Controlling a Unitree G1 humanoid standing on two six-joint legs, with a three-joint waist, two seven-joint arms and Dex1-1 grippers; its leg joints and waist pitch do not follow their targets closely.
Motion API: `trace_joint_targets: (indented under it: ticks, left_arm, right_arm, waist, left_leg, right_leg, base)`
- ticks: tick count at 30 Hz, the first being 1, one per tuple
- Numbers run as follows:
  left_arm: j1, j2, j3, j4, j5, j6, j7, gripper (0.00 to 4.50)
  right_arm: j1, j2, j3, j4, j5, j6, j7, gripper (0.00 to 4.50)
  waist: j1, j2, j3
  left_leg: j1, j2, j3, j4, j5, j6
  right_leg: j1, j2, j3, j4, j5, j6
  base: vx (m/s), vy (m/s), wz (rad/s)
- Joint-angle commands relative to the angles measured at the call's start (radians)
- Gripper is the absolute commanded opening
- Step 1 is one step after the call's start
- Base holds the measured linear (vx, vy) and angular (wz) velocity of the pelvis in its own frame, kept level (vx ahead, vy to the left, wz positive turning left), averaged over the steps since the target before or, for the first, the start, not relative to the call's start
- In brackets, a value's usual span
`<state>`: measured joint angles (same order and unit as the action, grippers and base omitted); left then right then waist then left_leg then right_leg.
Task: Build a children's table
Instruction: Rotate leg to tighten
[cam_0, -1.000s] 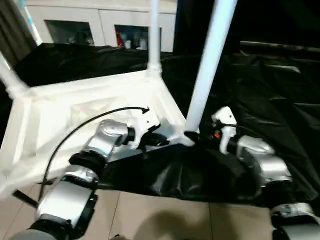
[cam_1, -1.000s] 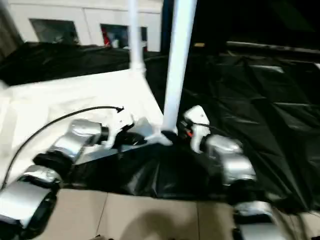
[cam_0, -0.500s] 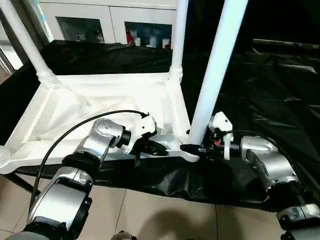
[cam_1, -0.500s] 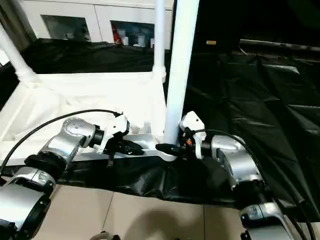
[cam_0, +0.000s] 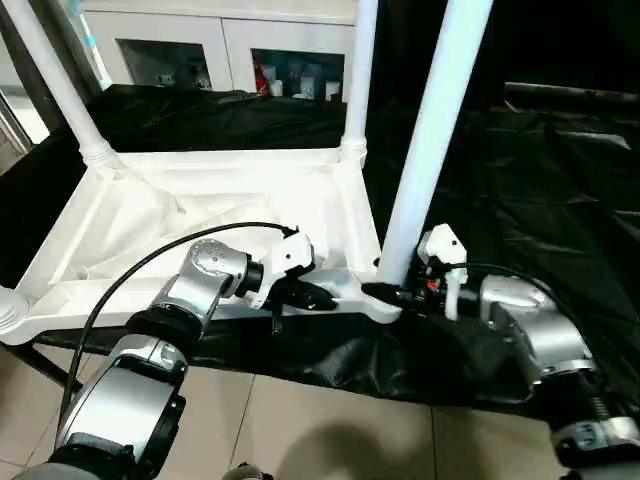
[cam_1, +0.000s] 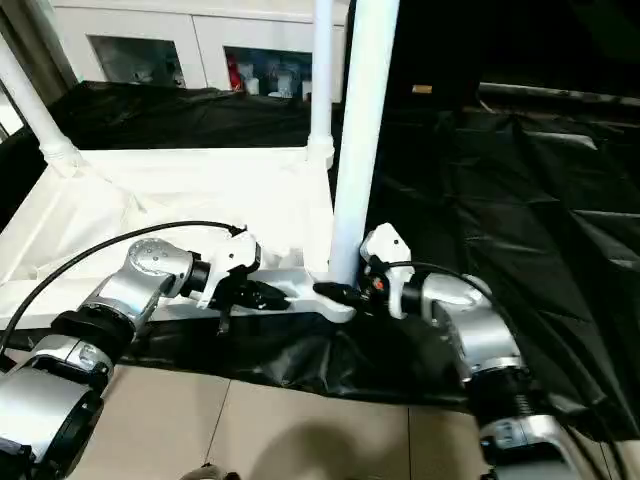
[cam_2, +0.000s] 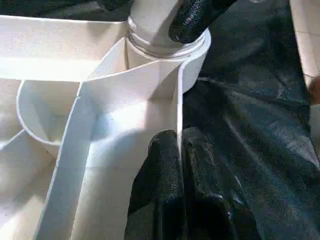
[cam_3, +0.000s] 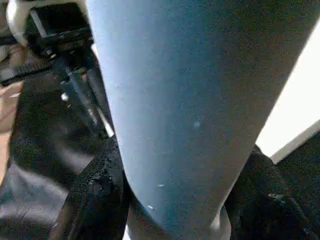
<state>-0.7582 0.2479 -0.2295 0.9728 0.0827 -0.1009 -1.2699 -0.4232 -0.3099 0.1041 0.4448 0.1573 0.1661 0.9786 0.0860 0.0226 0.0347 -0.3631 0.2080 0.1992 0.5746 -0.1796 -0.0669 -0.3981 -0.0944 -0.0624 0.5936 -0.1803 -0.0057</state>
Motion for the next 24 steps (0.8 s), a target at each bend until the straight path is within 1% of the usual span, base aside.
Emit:
trace_joint_targets:
  ticks: [1, 2, 3, 4, 5, 6, 7, 8, 9, 10, 11, 12, 13, 14, 15, 16, 17, 18, 19, 20, 21, 22, 24]
  left_arm:
    - [-0.02, -0.023, 0.009, 0.032, 0.011, 0.022, 0.074, 0.0]
    - [-0.023, -0.027, 0.011, 0.035, 0.011, 0.023, 0.086, 0.0]
    - [-0.026, -0.032, 0.013, 0.041, 0.011, 0.024, 0.102, 0.0]
    - [-0.035, -0.043, 0.019, 0.052, 0.011, 0.026, 0.134, 0.0]
    - [-0.037, -0.045, 0.021, 0.055, 0.011, 0.026, 0.141, 0.0]
    - [-0.041, -0.05, 0.023, 0.06, 0.01, 0.027, 0.154, 0.0]
    - [-0.053, -0.071, 0.03, 0.071, 0.011, 0.033, 0.205, 0.0]
    - [-0.06, -0.086, 0.032, 0.077, 0.011, 0.039, 0.237, 0.0]
    - [-0.065, -0.095, 0.033, 0.081, 0.013, 0.041, 0.258, 0.0]
    - [-0.07, -0.105, 0.034, 0.085, 0.014, 0.044, 0.279, 0.0]
    - [-0.076, -0.116, 0.034, 0.091, 0.017, 0.05, 0.3, 0.0]
    - [-0.083, -0.128, 0.032, 0.097, 0.021, 0.053, 0.321, 0.0]
    - [-0.094, -0.155, 0.035, 0.108, 0.028, 0.065, 0.376, 0.0]
    - [-0.094, -0.155, 0.035, 0.109, 0.028, 0.065, 0.378, 0.0]
    - [-0.102, -0.182, 0.035, 0.114, 0.033, 0.073, 0.42, 0.0]
    - [-0.106, -0.202, 0.037, 0.114, 0.031, 0.081, 0.441, 0.0]
    - [-0.107, -0.212, 0.037, 0.113, 0.03, 0.085, 0.451, 0.0]
    - [-0.105, -0.233, 0.037, 0.101, 0.025, 0.095, 0.456, 0.0]
    - [-0.105, -0.233, 0.037, 0.101, 0.025, 0.095, 0.456, 0.0]
    - [-0.1, -0.244, 0.031, 0.09, 0.024, 0.095, 0.45, 0.0]
    - [-0.1, -0.244, 0.031, 0.09, 0.024, 0.095, 0.45, 0.0]
    - [-0.097, -0.249, 0.028, 0.084, 0.024, 0.092, 0.445, 0.0]
    - [-0.092, -0.254, 0.023, 0.075, 0.028, 0.087, 0.44, 0.0]
  right_arm:
    - [0.013, 0.046, -0.001, 0.048, -0.007, 0.028, -0.089, 2.06]
    - [0.014, 0.058, -0.004, 0.053, -0.008, 0.032, -0.111, 2.06]
    - [0.016, 0.073, -0.009, 0.059, -0.009, 0.037, -0.139, 2.06]
    - [0.019, 0.098, -0.016, 0.069, -0.012, 0.042, -0.183, 2.05]
    - [0.019, 0.104, -0.017, 0.071, -0.013, 0.043, -0.193, 2.05]
    - [0.021, 0.113, -0.02, 0.076, -0.014, 0.045, -0.211, 2.05]
    - [0.023, 0.163, -0.034, 0.1, -0.024, 0.052, -0.306, 2.05]
    - [0.021, 0.195, -0.045, 0.118, -0.032, 0.053, -0.372, 2.05]
    - [0.019, 0.213, -0.052, 0.129, -0.036, 0.053, -0.409, 2.05]
    - [0.016, 0.23, -0.06, 0.14, -0.039, 0.052, -0.445, 2.05]
    - [0.012, 0.248, -0.069, 0.152, -0.043, 0.054, -0.492, 2.05]
    - [0.006, 0.269, -0.082, 0.167, -0.044, 0.06, -0.541, 2.05]
    - [-0.007, 0.304, -0.104, 0.196, -0.047, 0.065, -0.627, 2.05]
    - [-0.007, 0.305, -0.105, 0.197, -0.047, 0.065, -0.629, 2.05]
    - [-0.022, 0.339, -0.133, 0.224, -0.04, 0.069, -0.707, 2.05]
    - [-0.036, 0.358, -0.146, 0.243, -0.039, 0.065, -0.755, 2.05]
    - [-0.042, 0.368, -0.152, 0.252, -0.039, 0.063, -0.777, 2.05]
    - [-0.056, 0.381, -0.146, 0.271, -0.052, 0.05, -0.803, 2.05]
    - [-0.056, 0.381, -0.146, 0.271, -0.052, 0.05, -0.803, 2.05]
    - [-0.064, 0.392, -0.143, 0.279, -0.062, 0.038, -0.805, 2.05]
    - [-0.064, 0.392, -0.143, 0.279, -0.062, 0.038, -0.805, 2.05]
    - [-0.066, 0.397, -0.143, 0.28, -0.067, 0.031, -0.805, 2.05]
    - [-0.07, 0.397, -0.135, 0.28, -0.076, 0.011, -0.794, 2.05]
  waist:
    - [-0.007, -0.008, -0.044]
    - [-0.008, -0.011, -0.043]
    - [-0.01, -0.01, -0.043]
    - [-0.013, -0.011, -0.042]
    - [-0.017, -0.009, -0.042]
    - [-0.017, -0.009, -0.042]
    - [-0.023, -0.015, -0.041]
    - [-0.027, -0.012, -0.041]
    - [-0.031, -0.012, -0.04]
    - [-0.036, -0.011, -0.039]
    - [-0.039, -0.012, -0.039]
    - [-0.039, -0.012, -0.039]
    - [-0.041, -0.009, -0.039]
    - [-0.047, -0.009, -0.037]
    - [-0.048, -0.009, -0.038]
    - [-0.051, -0.01, -0.039]
    - [-0.052, -0.006, -0.039]
    - [-0.053, -0.004, -0.039]
    - [-0.054, -0.006, -0.039]
    - [-0.054, -0.008, -0.036]
    - [-0.055, -0.009, -0.035]
    - [-0.056, -0.006, -0.033]
    - [-0.056, -0.009, -0.036]
  left_leg:
    - [0.015, 0.023, -0.012, -0.072, -0.303, 0.013]
    - [0.018, 0.023, -0.014, -0.074, -0.317, 0.008]
    - [0.016, 0.023, -0.016, -0.075, -0.318, 0.004]
    - [0.015, 0.022, -0.017, -0.077, -0.326, 0.0]
    - [0.018, 0.023, -0.02, -0.079, -0.34, -0.006]
    - [0.018, 0.023, -0.02, -0.079, -0.34, -0.006]
    - [0.015, 0.022, -0.02, -0.08, -0.346, -0.005]
    - [0.016, 0.021, -0.021, -0.08, -0.35, -0.01]
    - [0.016, 0.021, -0.022, -0.081, -0.355, -0.015]
    - [0.015, 0.02, -0.025, -0.083, -0.373, -0.021]
    - [0.016, 0.02, -0.026, -0.084, -0.384, -0.023]
    - [0.016, 0.02, -0.026, -0.084, -0.384, -0.023]
    - [0.022, 0.019, -0.027, -0.084, -0.406, -0.024]
    - [0.02, 0.019, -0.027, -0.086, -0.419, -0.028]
    - [0.022, 0.018, -0.028, -0.086, -0.426, -0.03]
    - [0.025, 0.018, -0.028, -0.086, -0.431, -0.031]
    - [0.029, 0.02, -0.028, -0.088, -0.436, -0.032]
    - [0.029, 0.019, -0.028, -0.088, -0.439, -0.032]
    - [0.026, 0.019, -0.028, -0.09, -0.441, -0.032]
    - [0.031, 0.018, -0.026, -0.089, -0.463, -0.027]
    - [0.033, 0.017, -0.026, -0.089, -0.476, -0.026]
    - [0.032, 0.015, -0.029, -0.09, -0.489, -0.023]
    - [0.033, 0.016, -0.029, -0.09, -0.489, -0.02]
  right_leg:
    - [0.036, -0.052, 0.035, -0.086, -0.35, -0.187]
    - [0.034, -0.052, 0.035, -0.093, -0.397, -0.17]
    - [0.034, -0.053, 0.036, -0.091, -0.403, -0.165]
    - [0.033, -0.052, 0.035, -0.095, -0.42, -0.156]
    - [0.03, -0.053, 0.035, -0.097, -0.433, -0.151]
    - [0.03, -0.053, 0.035, -0.097, -0.433, -0.151]
    - [0.031, -0.052, 0.035, -0.099, -0.435, -0.147]
    - [0.025, -0.052, 0.036, -0.097, -0.433, -0.15]
    - [0.024, -0.052, 0.036, -0.098, -0.44, -0.149]
    - [0.026, -0.053, 0.033, -0.1, -0.463, -0.142]
    - [0.025, -0.052, 0.033, -0.103, -0.476, -0.133]
    - [0.025, -0.052, 0.033, -0.103, -0.476, -0.133]
    - [0.021, -0.052, 0.033, -0.107, -0.489, -0.126]
    - [0.019, -0.051, 0.032, -0.108, -0.494, -0.123]
    - [0.019, -0.051, 0.031, -0.109, -0.5, -0.123]
    - [0.018, -0.05, 0.031, -0.112, -0.497, -0.121]
    - [0.015, -0.05, 0.031, -0.113, -0.484, -0.127]
    - [0.017, -0.049, 0.029, -0.114, -0.477, -0.129]
    - [0.019, -0.048, 0.029, -0.114, -0.456, -0.131]
    - [0.014, -0.046, 0.03, -0.118, -0.462, -0.129]
    - [0.013, -0.047, 0.03, -0.118, -0.474, -0.128]
    - [0.016, -0.048, 0.029, -0.121, -0.505, -0.118]
    - [0.016, -0.049, 0.03, -0.123, -0.514, -0.11]
  base:
    - [0.0, 0.0, 0.0]
    - [0.0, 0.0, 0.0]
    - [0.0, 0.0, 0.0]
    - [0.0, 0.0, 0.0]
    - [0.0, 0.0, 0.0]
    - [0.0, 0.0, 0.0]
    - [0.0, 0.0, 0.0]
    - [0.0, 0.0, 0.0]
    - [0.0, 0.0, 0.0]
    - [0.0, 0.0, 0.0]
    - [0.0, 0.0, 0.0]
    - [0.0, 0.0, 0.0]
    - [0.0, 0.0, 0.0]
    - [0.0, 0.0, 0.0]
    - [0.0, 0.0, 0.0]
    - [0.0, 0.0, 0.0]
    - [0.0, 0.0, 0.0]
    - [0.0, 0.0, 0.0]
    - [0.0, 0.0, 0.0]
    - [0.0, 0.0, 0.0]
    - [0.0, 0.0, 0.0]
    - [0.0, 0.0, 0.0]
    - [0.0, 0.0, 0.0]
